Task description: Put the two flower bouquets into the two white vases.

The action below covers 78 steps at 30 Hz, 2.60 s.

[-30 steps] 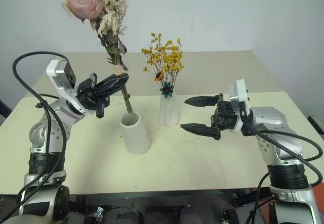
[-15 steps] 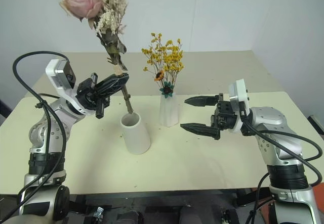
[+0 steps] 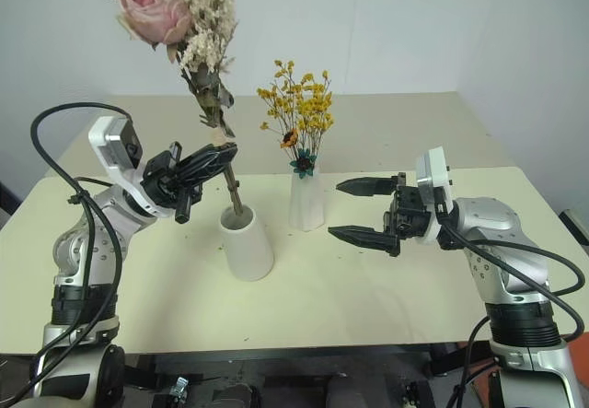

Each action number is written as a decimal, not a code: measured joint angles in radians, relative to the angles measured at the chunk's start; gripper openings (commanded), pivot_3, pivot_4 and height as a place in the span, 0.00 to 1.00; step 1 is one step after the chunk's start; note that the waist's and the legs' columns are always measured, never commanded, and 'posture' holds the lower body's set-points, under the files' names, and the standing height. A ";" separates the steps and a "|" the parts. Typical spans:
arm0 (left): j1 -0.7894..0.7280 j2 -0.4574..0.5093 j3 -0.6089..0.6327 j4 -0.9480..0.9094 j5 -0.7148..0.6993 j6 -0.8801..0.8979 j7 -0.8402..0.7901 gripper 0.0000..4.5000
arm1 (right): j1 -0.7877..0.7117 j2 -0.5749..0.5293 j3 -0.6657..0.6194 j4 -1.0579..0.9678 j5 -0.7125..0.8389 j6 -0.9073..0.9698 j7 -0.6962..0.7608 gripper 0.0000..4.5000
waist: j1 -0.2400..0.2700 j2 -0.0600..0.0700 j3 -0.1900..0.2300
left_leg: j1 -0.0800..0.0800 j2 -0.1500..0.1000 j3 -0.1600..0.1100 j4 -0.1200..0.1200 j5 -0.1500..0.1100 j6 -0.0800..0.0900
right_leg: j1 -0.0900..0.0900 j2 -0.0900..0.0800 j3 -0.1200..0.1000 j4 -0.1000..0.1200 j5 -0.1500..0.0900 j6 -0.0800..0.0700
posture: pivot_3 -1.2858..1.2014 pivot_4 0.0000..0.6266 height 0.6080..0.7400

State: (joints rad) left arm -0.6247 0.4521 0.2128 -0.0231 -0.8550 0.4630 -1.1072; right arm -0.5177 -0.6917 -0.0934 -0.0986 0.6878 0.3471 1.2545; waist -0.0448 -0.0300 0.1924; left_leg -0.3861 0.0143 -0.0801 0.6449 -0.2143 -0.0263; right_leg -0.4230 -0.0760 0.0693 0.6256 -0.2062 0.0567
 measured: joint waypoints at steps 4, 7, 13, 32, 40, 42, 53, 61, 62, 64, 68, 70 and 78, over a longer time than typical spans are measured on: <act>0.010 0.006 -0.014 0.002 0.031 -0.003 -0.001 0.00 | 0.000 0.000 0.000 0.000 0.000 0.000 0.000 1.00 | 0.000 0.000 0.000 | 0.000 0.000 0.000 0.000 0.000 0.000 | 0.000 0.000 0.000 0.000 0.000 0.000 | 0.52 0.24 1.00; 0.018 0.000 -0.020 0.015 0.048 -0.008 0.002 0.00 | 0.000 0.000 0.000 0.000 0.000 0.000 0.000 1.00 | 0.000 0.000 0.000 | 0.000 0.000 0.000 0.000 0.000 0.000 | 0.000 0.000 0.000 0.000 0.000 0.000 | 0.52 0.24 1.00; 0.045 -0.015 -0.020 0.020 0.071 -0.010 0.005 0.00 | 0.000 0.000 0.000 0.000 0.000 0.000 0.000 1.00 | 0.000 0.000 0.000 | 0.000 0.000 0.000 0.000 0.000 0.000 | 0.000 0.000 0.000 0.000 0.000 0.000 | 0.52 0.24 1.00; 0.085 0.037 -0.010 -0.051 0.062 0.003 0.005 0.94 | -0.001 0.004 0.001 0.003 -0.004 0.000 0.001 1.00 | -0.001 0.000 0.000 | 0.000 0.000 0.000 0.000 0.000 0.000 | 0.000 0.000 0.000 0.000 0.000 0.000 | 0.52 0.24 1.00; 0.168 0.085 0.036 -0.118 0.023 0.025 0.031 1.00 | -0.001 0.007 0.001 0.011 -0.008 0.000 0.002 1.00 | 0.001 0.000 0.000 | 0.000 0.000 0.000 0.000 0.000 0.000 | 0.000 0.000 0.000 0.000 0.000 0.000 | 0.52 0.24 1.00; 0.177 0.085 0.037 -0.132 0.010 0.033 0.041 1.00 | -0.002 0.010 0.001 0.015 -0.010 0.000 0.003 1.00 | 0.002 0.000 0.000 | 0.000 0.000 0.000 0.000 0.000 0.000 | 0.000 0.000 0.000 0.000 0.000 0.000 | 0.52 0.24 1.00; 0.283 0.135 0.034 -0.190 -0.003 0.044 0.059 1.00 | -0.005 0.012 0.001 0.023 -0.016 0.000 0.006 1.00 | -0.002 0.000 0.000 | 0.000 0.000 0.000 0.000 0.000 0.000 | 0.000 0.000 0.000 0.000 0.000 0.000 | 0.52 0.24 1.00; 0.384 0.239 0.103 -0.205 -0.009 0.045 0.059 1.00 | -0.004 0.012 0.001 0.023 -0.017 0.000 0.008 1.00 | 0.000 0.000 0.000 | 0.000 0.001 0.000 0.000 0.000 0.000 | 0.000 0.000 0.000 0.000 0.000 0.000 | 0.52 0.24 1.00; 0.401 0.261 0.118 -0.205 -0.005 0.045 0.055 1.00 | -0.002 0.010 0.001 0.025 -0.017 0.000 0.009 1.00 | -0.001 0.000 0.000 | 0.000 0.001 0.000 0.000 0.000 0.000 | 0.000 0.000 0.000 0.000 0.000 0.000 | 0.52 0.24 1.00; 0.404 0.285 0.131 -0.201 0.007 0.037 0.050 1.00 | 0.003 0.007 0.001 0.031 -0.018 0.000 0.010 1.00 | 0.000 0.000 0.000 | 0.000 0.001 0.000 0.000 0.000 0.000 | 0.000 0.000 0.000 0.000 0.000 0.000 | 0.52 0.24 1.00; 0.410 0.347 0.148 -0.164 0.065 -0.003 0.015 1.00 | 0.019 -0.015 -0.002 0.031 -0.018 0.000 0.011 1.00 | 0.002 0.000 0.000 | 0.000 0.001 0.000 0.000 0.000 0.000 | 0.000 0.000 0.000 0.000 -0.001 0.000 | 0.52 0.24 1.00; 0.420 0.368 0.164 -0.142 0.080 -0.012 -0.004 1.00 | 0.030 -0.027 -0.006 0.032 -0.018 0.000 0.011 1.00 | 0.001 0.000 0.000 | 0.000 0.001 0.000 0.000 0.000 0.000 | -0.001 0.000 0.000 0.000 -0.001 0.000 | 0.52 0.24 1.00; 0.488 0.419 0.203 -0.135 0.125 -0.042 -0.045 1.00 | 0.080 -0.081 -0.065 0.033 -0.017 0.009 0.011 1.00 | -0.002 0.000 0.000 | 0.000 0.001 0.001 0.000 0.000 0.000 | -0.001 0.000 0.000 0.000 -0.001 0.000 | 0.52 0.24 1.00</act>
State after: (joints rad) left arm -0.1368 0.8707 0.4156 -0.1577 -0.7302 0.4214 -1.1525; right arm -0.4375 -0.7729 -0.1581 -0.0659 0.6709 0.3565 1.2652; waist -0.0464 -0.0295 0.1926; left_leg -0.3861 0.0155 -0.0794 0.6445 -0.2145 -0.0262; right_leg -0.4239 -0.0759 0.0694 0.6256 -0.2069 0.0562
